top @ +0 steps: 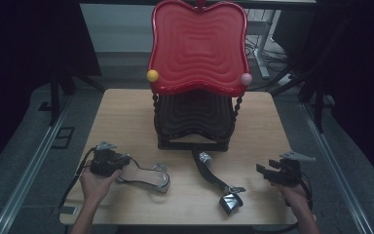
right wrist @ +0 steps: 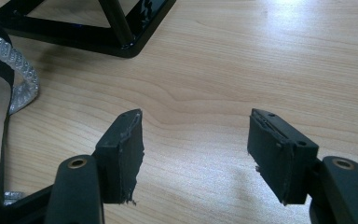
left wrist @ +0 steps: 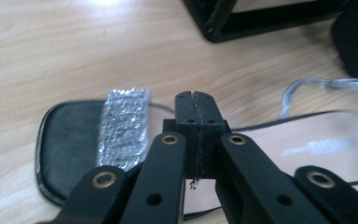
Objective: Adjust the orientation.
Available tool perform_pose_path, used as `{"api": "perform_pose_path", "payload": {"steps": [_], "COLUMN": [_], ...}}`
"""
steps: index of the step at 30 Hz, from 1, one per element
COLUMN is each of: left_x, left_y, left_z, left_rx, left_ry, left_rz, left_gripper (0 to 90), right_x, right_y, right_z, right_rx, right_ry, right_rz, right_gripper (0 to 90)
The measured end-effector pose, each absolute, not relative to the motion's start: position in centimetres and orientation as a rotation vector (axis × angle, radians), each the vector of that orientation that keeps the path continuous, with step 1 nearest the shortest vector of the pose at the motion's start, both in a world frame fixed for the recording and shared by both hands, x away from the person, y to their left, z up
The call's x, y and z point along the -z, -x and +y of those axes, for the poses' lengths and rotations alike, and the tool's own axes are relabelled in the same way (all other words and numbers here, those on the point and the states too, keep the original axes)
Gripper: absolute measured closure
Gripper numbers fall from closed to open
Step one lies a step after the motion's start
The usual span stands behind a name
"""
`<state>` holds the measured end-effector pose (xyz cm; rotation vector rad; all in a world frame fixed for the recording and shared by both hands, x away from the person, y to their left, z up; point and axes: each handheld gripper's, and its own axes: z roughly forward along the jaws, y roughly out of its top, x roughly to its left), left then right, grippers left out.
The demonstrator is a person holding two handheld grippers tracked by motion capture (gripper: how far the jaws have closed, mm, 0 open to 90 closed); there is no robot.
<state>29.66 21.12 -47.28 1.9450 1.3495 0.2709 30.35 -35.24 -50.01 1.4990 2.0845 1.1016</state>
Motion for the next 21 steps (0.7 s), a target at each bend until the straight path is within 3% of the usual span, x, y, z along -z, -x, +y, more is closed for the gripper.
{"api": "perform_pose_path", "payload": {"steps": [7,21], "left_x": [45.6,46.1], "left_y": [-28.7,-30.6], "left_z": [18.5,10.8], "left_rx": [-0.233,-0.151], "left_ry": [-1.956,-2.074], "left_rz": [1.304,1.188], "left_gripper": [90.0,90.0], "right_x": [50.1,50.1], "right_y": [-30.3,-30.4], "right_z": [-35.3,-35.4], "right_rx": [-1.095,-1.087], "right_ry": [-1.513,-1.521], "right_rz": [2.083,2.085], "right_gripper": [35.9,35.9]}}
